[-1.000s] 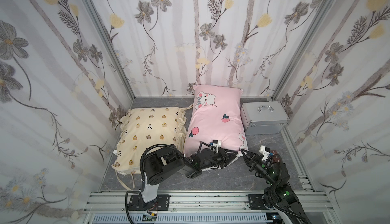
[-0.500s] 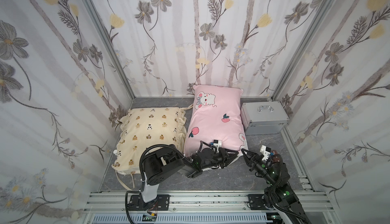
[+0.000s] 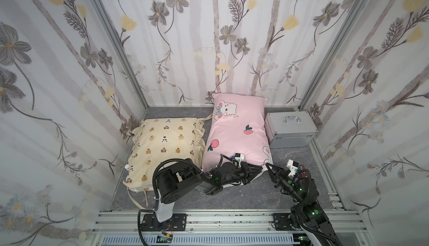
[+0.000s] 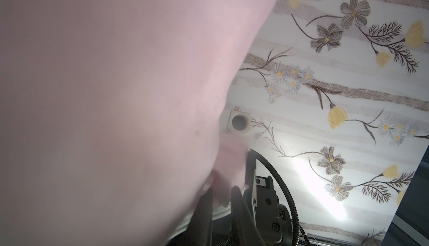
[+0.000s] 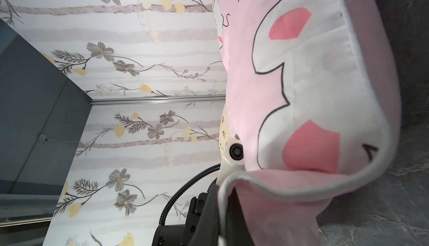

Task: Zip up pillowcases
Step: Zip the zipper on the pillowcase.

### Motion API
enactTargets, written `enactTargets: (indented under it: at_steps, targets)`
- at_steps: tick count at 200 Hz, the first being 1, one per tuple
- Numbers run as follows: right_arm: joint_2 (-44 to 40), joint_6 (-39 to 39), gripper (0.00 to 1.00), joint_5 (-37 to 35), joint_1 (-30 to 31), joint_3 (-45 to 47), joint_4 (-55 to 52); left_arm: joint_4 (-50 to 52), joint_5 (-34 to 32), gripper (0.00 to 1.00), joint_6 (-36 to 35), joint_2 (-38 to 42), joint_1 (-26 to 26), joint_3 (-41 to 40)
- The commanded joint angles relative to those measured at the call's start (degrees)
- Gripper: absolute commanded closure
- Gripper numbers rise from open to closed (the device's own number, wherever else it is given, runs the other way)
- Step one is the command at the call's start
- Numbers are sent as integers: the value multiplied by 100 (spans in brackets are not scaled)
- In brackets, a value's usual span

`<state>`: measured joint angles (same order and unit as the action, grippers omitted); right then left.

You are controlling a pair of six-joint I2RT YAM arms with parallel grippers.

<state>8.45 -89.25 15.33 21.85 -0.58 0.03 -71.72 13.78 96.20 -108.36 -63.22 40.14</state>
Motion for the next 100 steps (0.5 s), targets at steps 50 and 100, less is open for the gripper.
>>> enactTargets:
  at_steps: [50, 100]
  targets:
    - [-113, 51, 100, -197, -3, 916, -1061, -115, 98, 87, 59, -21, -6, 44]
    - [-114, 65, 100, -212, -5, 894, -1061, -105, 123, 95, 105, -76, 3, 59]
